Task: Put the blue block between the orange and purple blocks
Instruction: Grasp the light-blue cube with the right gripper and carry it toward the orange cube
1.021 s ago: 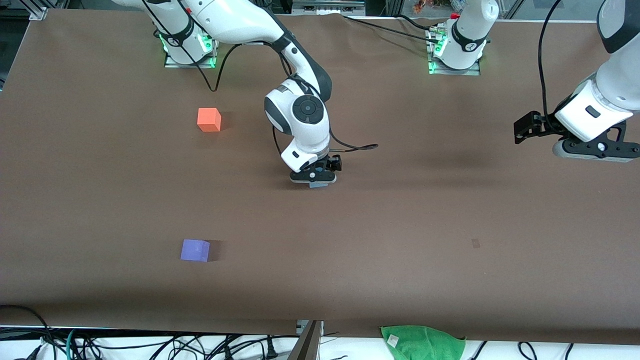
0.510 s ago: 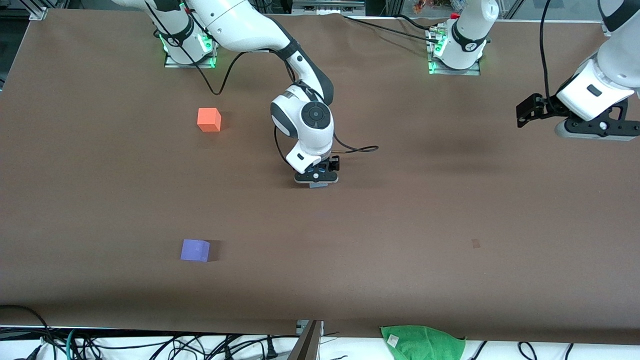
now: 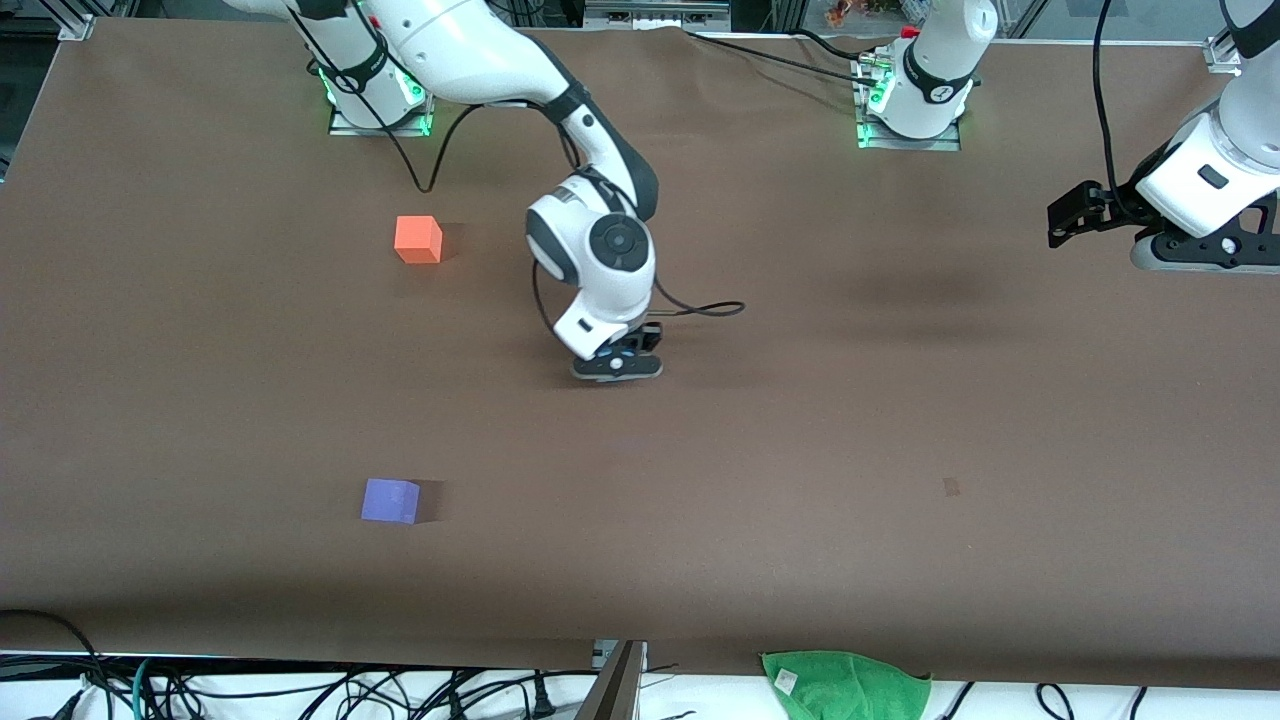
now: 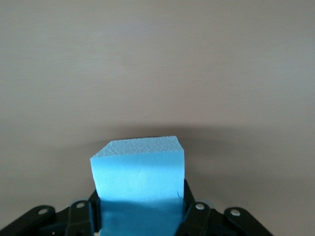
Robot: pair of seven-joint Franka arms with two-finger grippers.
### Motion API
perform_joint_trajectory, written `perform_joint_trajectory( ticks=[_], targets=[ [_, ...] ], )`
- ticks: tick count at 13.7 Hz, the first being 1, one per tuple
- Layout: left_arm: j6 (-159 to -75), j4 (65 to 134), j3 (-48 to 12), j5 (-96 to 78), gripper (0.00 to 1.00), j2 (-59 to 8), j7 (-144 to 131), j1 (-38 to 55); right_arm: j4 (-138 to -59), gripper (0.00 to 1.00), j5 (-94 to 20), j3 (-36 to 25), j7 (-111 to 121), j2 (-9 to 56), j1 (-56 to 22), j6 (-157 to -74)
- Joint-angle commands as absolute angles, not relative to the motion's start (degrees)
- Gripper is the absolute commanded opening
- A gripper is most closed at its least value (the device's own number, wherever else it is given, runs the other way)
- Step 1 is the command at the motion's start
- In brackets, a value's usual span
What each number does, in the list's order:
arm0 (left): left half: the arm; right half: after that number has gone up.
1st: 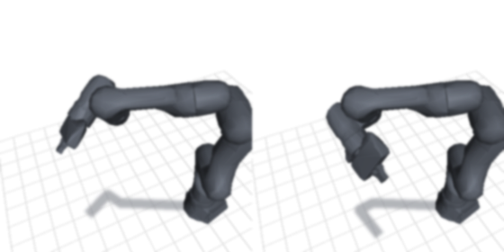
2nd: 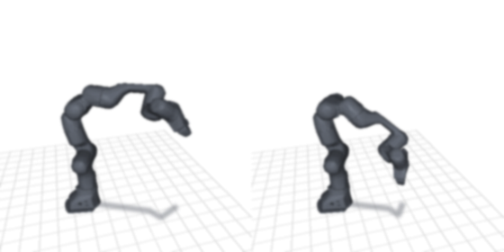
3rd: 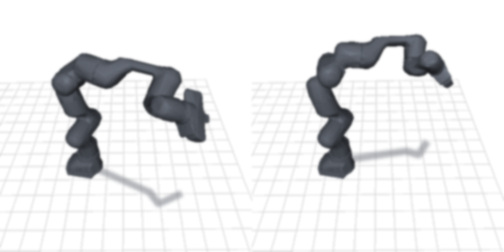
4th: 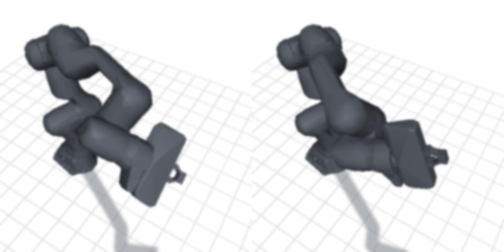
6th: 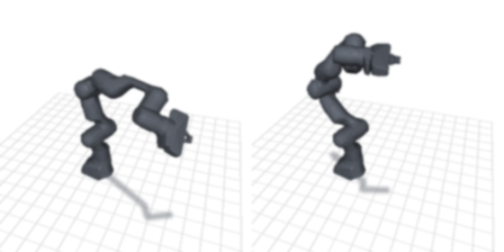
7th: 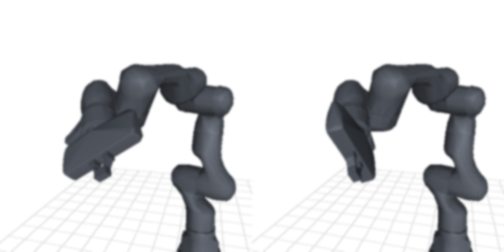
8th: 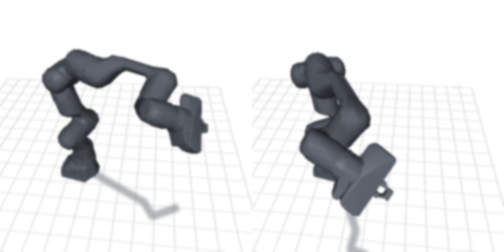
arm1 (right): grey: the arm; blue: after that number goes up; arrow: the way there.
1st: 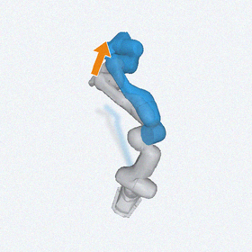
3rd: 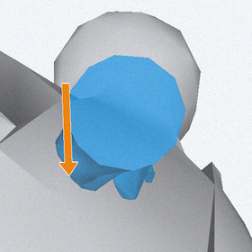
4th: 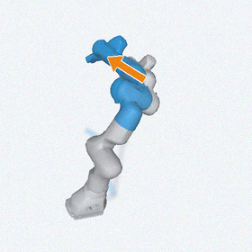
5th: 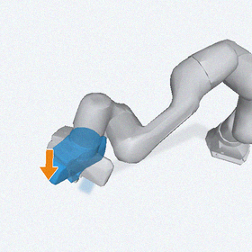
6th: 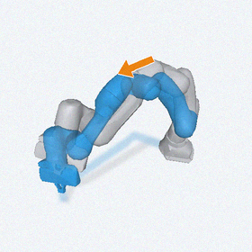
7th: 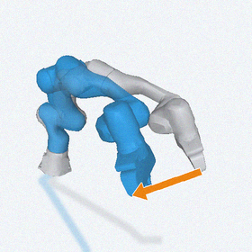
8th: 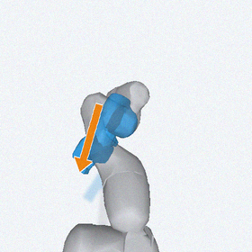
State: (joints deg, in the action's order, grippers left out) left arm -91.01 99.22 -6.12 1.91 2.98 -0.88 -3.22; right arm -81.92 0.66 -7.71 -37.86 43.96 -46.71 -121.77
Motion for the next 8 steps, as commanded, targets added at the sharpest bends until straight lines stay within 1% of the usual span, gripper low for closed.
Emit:
perform_joint_trajectory(
  ticks=[1, 4, 6, 8],
  targets=[
    [-90.0, 98.9, -6.3, 0.8, 1.0, 3.5, -0.1, -3.8, -86.4, 0.35, 0.4, -8.1, -31.5, 34.2, -39.6, -113.5],
    [-89.8, 98.9, -6.7, 0.8, 1.0, 4.0, -0.2, -3.8, -95.2, 0.35, 0.3, -8.8, -23.0, 25.7, -31.6, -113.6],
    [-90.0, 98.8, -6.4, 0.8, 1.0, 4.0, -0.2, -3.8, -101.5, 0.35, 0.2, -10.1, -21.8, 22.6, -29.5, -115.2],
    [-90.4, 98.1, -6.6, 0.7, 1.0, 3.6, -0.2, -3.7, -108.9, 0.36, 0.2, -11.1, -21.6, 20.0, -29.4, -122.0]
  ],
)
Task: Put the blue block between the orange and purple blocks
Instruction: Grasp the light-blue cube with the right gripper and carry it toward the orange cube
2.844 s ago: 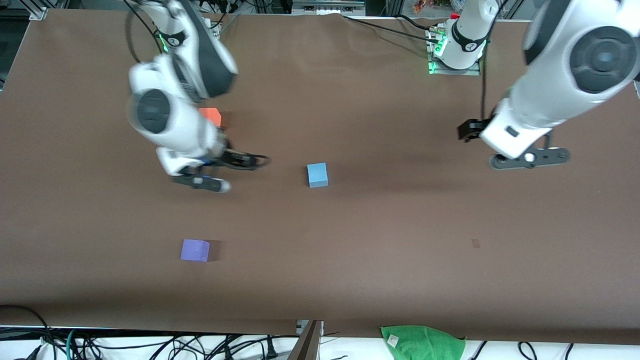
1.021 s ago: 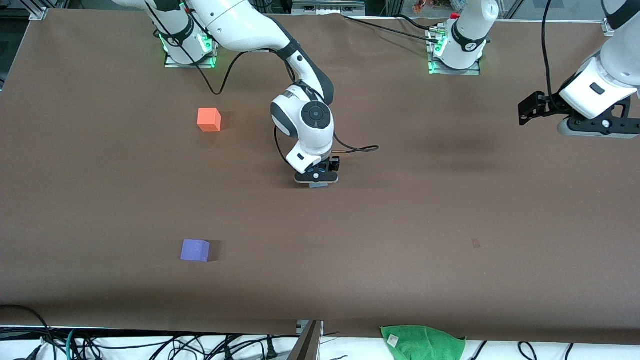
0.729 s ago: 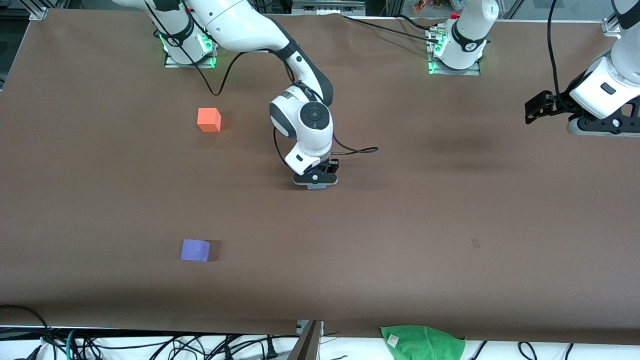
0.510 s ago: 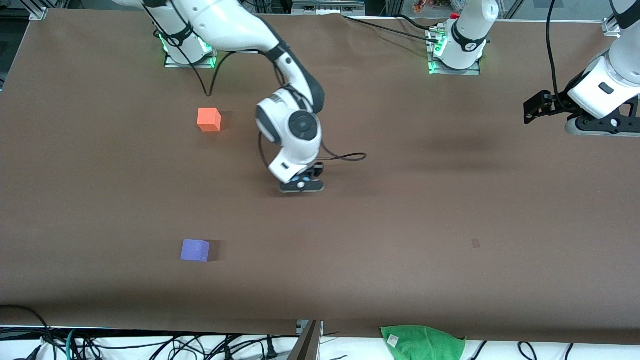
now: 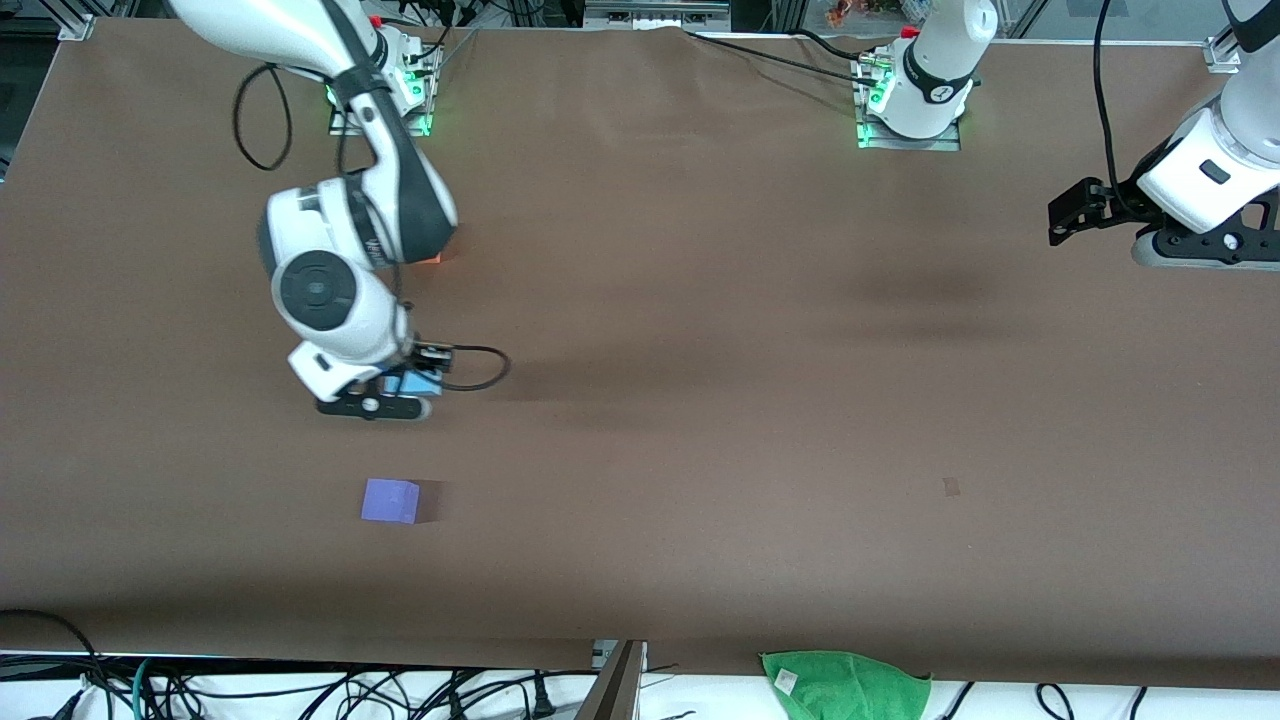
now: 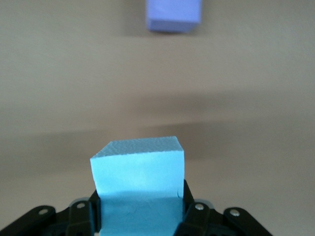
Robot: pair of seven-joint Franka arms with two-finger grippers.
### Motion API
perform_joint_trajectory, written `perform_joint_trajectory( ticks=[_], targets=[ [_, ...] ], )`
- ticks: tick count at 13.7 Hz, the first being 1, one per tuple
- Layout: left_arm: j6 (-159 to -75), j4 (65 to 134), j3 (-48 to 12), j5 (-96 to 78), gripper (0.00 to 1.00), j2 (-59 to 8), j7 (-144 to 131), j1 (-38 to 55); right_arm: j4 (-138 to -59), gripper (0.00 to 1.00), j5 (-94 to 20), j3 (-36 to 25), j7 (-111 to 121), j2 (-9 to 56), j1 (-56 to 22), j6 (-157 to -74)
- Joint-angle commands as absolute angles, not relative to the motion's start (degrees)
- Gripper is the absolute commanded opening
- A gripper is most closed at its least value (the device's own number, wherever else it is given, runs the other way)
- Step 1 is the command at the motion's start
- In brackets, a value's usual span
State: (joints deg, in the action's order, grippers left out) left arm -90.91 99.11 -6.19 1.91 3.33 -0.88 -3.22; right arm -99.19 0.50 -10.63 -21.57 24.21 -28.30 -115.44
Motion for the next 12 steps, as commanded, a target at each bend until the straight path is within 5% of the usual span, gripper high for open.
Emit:
perform_joint_trajectory(
  ticks=[1, 12],
  targets=[
    [-90.4, 97.3, -6.8, 0.7, 1.0, 3.3, -0.2, -3.4, -111.5, 0.36, 0.2, -11.6, -21.3, 19.5, -29.4, -125.1],
    [-95.2, 95.9, -6.8, -0.4, 1.0, 1.1, -0.6, -3.5, -122.0, 0.38, -1.1, -12.0, -20.6, 20.5, -29.0, -137.7]
  ],
)
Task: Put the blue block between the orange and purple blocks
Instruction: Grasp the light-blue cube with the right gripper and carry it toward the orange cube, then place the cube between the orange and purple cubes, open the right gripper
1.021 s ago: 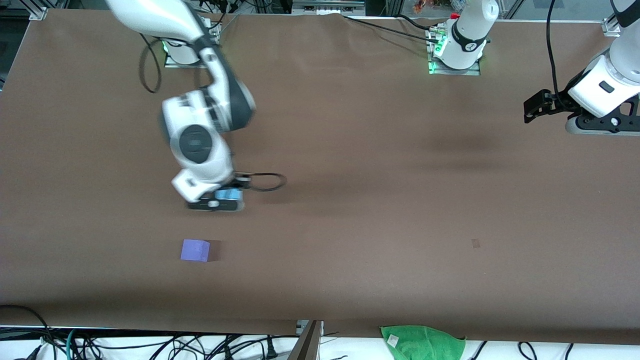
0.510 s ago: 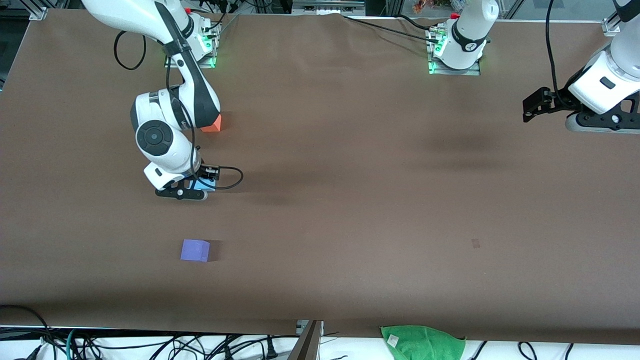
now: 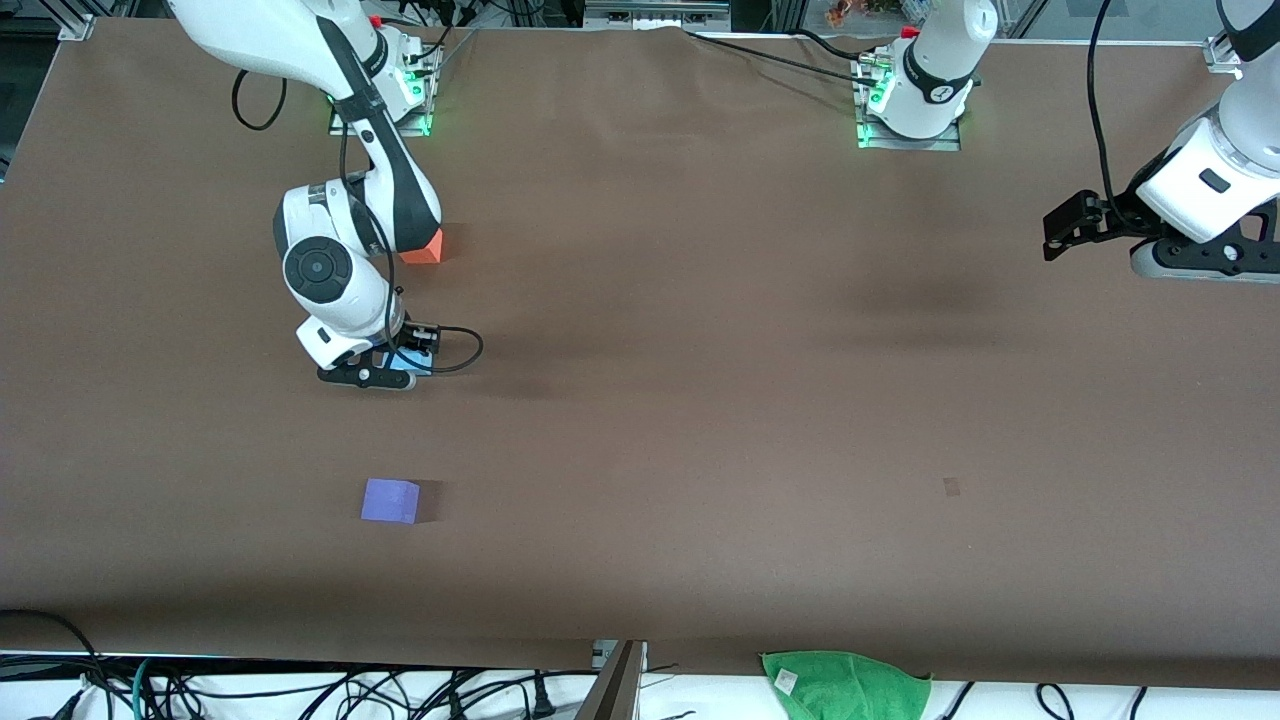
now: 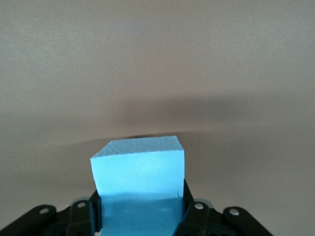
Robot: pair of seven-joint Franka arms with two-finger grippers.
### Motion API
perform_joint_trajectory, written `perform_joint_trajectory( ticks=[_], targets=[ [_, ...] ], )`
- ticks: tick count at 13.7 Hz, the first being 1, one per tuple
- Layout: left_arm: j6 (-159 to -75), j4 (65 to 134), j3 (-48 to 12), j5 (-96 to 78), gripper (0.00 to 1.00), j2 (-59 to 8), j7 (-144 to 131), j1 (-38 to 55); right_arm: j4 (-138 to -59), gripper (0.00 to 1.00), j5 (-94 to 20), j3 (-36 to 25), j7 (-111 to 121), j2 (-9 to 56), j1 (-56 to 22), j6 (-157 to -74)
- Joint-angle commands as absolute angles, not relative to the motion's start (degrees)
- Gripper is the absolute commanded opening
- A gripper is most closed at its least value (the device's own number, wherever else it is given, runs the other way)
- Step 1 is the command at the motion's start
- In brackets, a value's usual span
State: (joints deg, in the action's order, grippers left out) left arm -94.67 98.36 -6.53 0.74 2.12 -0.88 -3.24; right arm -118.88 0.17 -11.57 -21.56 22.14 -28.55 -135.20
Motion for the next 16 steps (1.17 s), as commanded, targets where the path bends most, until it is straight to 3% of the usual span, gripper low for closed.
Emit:
perform_joint_trajectory(
  ticks=[1, 6, 8, 9, 12, 16],
  targets=[
    [-95.2, 95.7, -6.8, -0.4, 1.0, 0.7, -0.6, -3.5, -122.2, 0.39, -1.1, -12.0, -20.6, 20.7, -29.0, -138.3],
    [-95.0, 95.8, -6.8, -0.4, 1.0, 0.4, -0.4, -3.8, -124.8, 0.58, -1.4, -12.0, -20.7, 22.1, -29.0, -143.6],
    [-94.8, 95.8, -6.9, -0.4, 1.0, 0.6, -0.4, -3.6, -124.6, 0.8, -1.4, -12.0, -21.0, 22.1, -29.1, -143.4],
    [-94.8, 95.8, -6.9, -0.4, 1.0, 0.6, -0.3, -3.6, -124.4, 0.99, -1.4, -12.0, -21.2, 21.7, -29.1, -143.0],
    [-94.2, 95.9, -6.7, -0.4, 1.0, 0.6, -0.2, -3.8, -121.9, 0.99, -1.4, -12.1, -20.1, 18.0, -29.1, -137.5],
    [-92.6, 96.0, -6.9, -0.5, 1.0, 0.9, -0.8, -3.6, -109.6, 0.99, -1.2, -14.0, -19.8, 11.9, -29.1, -117.6]
  ],
)
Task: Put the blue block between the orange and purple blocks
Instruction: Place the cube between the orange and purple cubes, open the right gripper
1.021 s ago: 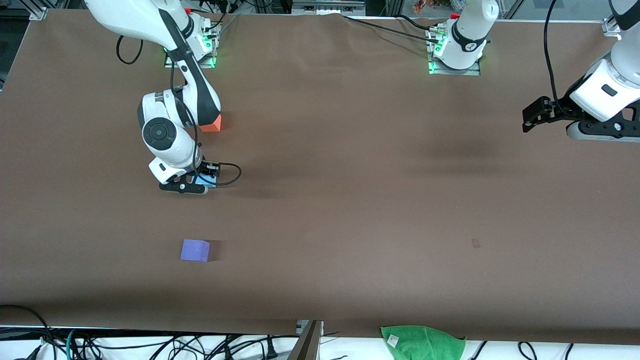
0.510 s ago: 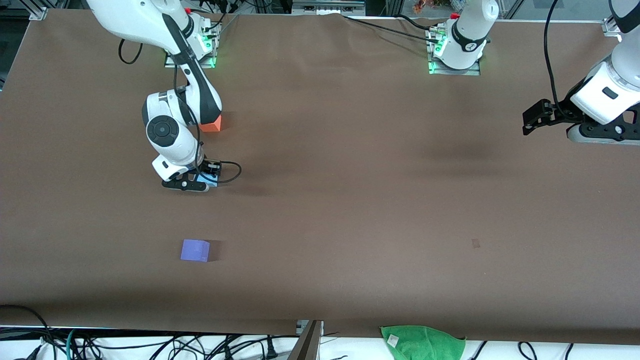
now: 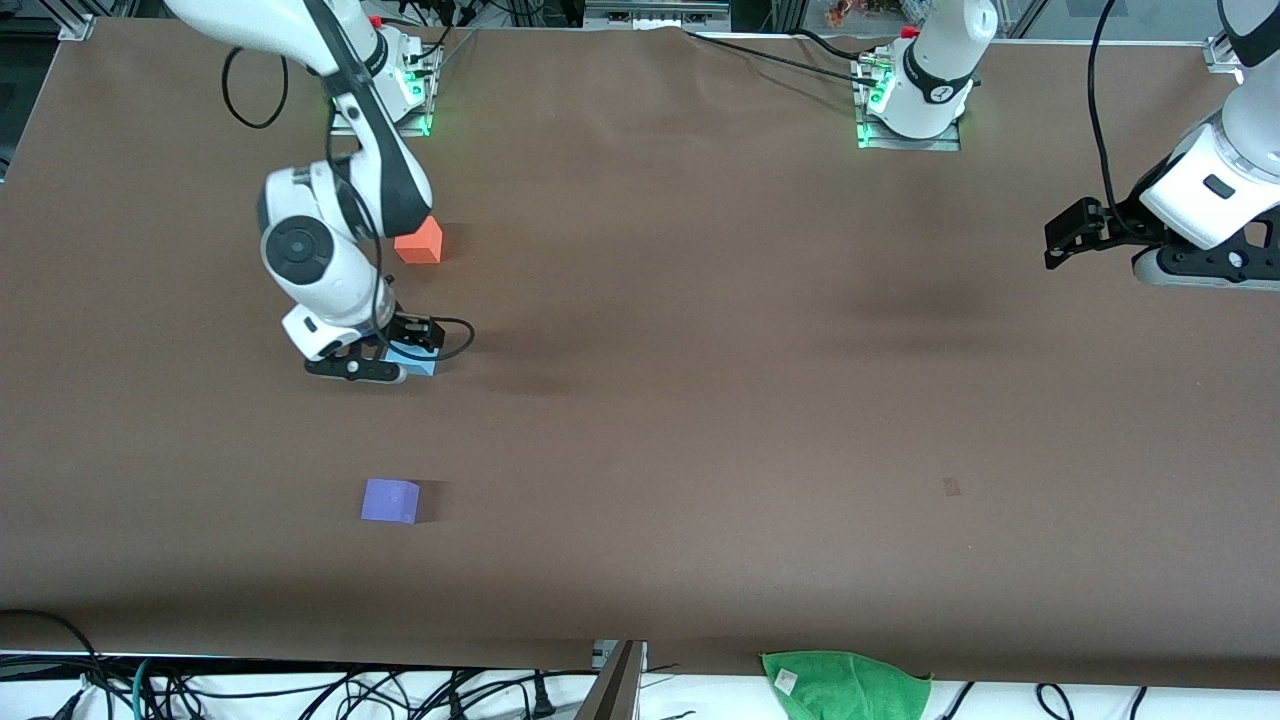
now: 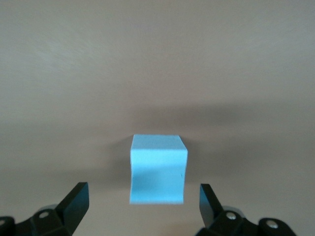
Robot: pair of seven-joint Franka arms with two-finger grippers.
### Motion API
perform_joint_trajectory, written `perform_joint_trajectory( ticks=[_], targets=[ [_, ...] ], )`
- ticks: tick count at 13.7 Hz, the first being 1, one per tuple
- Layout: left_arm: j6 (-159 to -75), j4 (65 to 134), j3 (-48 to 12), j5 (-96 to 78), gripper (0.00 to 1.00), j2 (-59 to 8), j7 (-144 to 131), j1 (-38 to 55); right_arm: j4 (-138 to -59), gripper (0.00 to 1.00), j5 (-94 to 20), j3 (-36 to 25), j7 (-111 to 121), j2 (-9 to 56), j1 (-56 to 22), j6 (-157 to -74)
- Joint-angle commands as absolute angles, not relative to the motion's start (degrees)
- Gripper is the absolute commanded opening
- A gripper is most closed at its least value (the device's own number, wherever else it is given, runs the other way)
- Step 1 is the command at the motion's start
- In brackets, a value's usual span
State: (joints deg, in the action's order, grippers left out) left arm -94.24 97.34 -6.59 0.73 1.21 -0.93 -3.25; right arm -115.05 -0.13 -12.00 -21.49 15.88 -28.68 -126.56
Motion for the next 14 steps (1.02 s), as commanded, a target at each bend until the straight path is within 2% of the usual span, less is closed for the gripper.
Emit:
perform_joint_trajectory(
  ticks=[1, 2, 3, 5, 7, 10, 12, 14],
  targets=[
    [-92.6, 96.0, -6.9, -0.5, 1.0, 0.9, -0.8, -3.7, -105.8, 0.99, -1.2, -15.2, -18.6, 11.1, -29.1, -112.6],
    [-92.6, 96.0, -6.8, -0.5, 1.0, 0.9, -0.7, -3.8, -101.7, 0.99, -1.3, -16.2, -15.9, 10.0, -29.1, -106.7],
    [-92.5, 96.0, -6.7, -0.5, 1.0, 0.9, -0.6, -3.9, -99.8, 0.99, -1.3, -17.0, -15.1, 8.5, -29.1, -104.1],
    [-92.5, 96.0, -6.5, -0.5, 1.0, 0.9, -0.7, -3.9, -99.5, 0.99, -1.1, -17.1, -14.5, 2.7, -29.1, -101.7],
    [-92.5, 95.9, -6.4, -0.5, 1.0, 0.8, -0.8, -3.8, -99.4, 0.99, -0.5, -17.4, -14.2, -2.0, -29.1, -95.4],
    [-92.5, 95.8, -6.7, -0.5, 1.0, 0.8, -0.8, -3.8, -99.1, 1.0, -0.4, -17.1, -11.7, -4.4, -29.0, -93.1],
    [-92.5, 95.8, -6.6, -0.4, 1.0, 0.8, -0.7, -3.8, -99.0, 1.0, -0.6, -13.6, -10.7, -4.2, -23.7, -91.9],
    [-92.5, 95.8, -6.6, -0.4, 1.0, 0.8, -0.6, -3.8, -97.7, 1.0, -1.3, -4.4, -7.0, -3.8, -13.1, -91.8]
  ],
)
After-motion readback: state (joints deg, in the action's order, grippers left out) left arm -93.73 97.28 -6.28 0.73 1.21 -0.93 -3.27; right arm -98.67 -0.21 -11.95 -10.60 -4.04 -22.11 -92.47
